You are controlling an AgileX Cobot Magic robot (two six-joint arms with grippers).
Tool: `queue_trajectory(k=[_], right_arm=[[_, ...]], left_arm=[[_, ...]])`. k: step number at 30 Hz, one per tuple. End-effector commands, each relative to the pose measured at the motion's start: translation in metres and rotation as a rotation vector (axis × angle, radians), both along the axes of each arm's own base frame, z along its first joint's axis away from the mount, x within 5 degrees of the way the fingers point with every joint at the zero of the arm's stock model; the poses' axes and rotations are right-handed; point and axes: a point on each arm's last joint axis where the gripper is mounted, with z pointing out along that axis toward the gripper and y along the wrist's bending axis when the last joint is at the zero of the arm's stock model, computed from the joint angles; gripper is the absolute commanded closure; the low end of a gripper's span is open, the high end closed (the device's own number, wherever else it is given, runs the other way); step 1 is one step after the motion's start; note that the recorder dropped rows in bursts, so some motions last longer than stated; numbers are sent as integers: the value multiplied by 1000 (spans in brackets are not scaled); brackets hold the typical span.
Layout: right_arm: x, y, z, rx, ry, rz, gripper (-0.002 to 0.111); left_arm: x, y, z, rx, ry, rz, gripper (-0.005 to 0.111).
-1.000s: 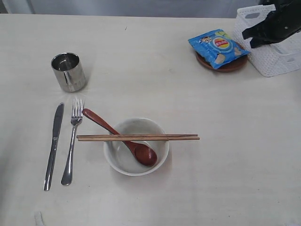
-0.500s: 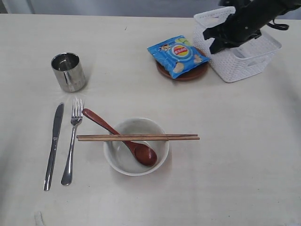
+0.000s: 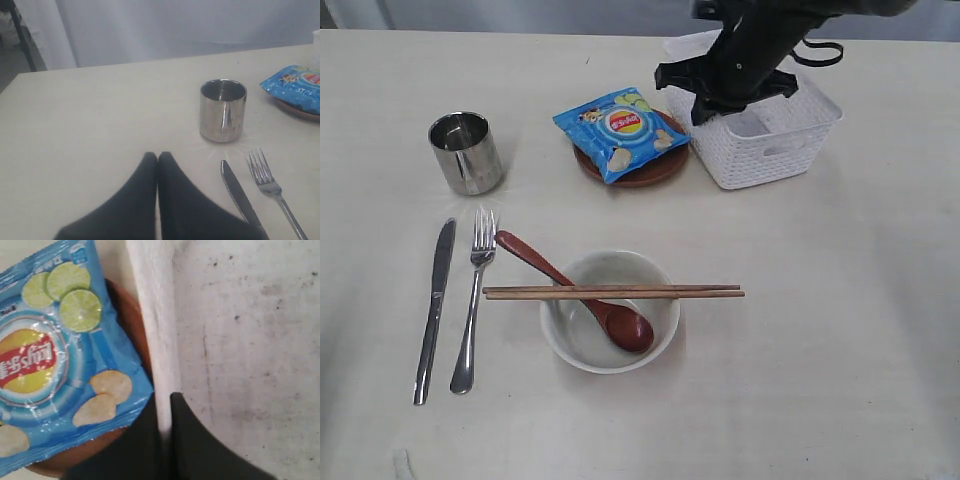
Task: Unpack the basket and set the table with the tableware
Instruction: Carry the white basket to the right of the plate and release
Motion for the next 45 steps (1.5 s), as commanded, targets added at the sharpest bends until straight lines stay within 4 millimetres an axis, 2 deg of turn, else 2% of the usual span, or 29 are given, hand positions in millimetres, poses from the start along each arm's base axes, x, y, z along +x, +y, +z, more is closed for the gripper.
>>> queue_trajectory(k=[1, 5, 8, 17, 21, 28, 43, 45], right_arm=[[-7, -17, 2, -110, 97, -128, 109], [-14, -21, 18, -119, 114, -175, 109], [-22, -24, 19, -111, 137, -230, 109], [-60, -32, -10, -51, 186, -307, 109], [-71, -33, -14, -13, 164, -290, 109], [-71, -28, -1, 82, 113, -306, 109], [-65, -26, 0, 116, 55, -306, 108], [-65, -26, 0, 112, 52, -296, 101]], left_arm=[[0, 0, -1, -4, 0, -5, 107], [0, 0, -1, -4, 0, -5, 107], [0, 0, -1, -4, 0, -5, 107], [0, 0, -1, -4, 0, -5, 107], [0, 0, -1, -4, 0, -5, 107], [0, 0, -1, -4, 0, -5, 107], [0, 0, -1, -4, 0, -5, 107], [0, 0, -1, -2, 0, -5, 107]])
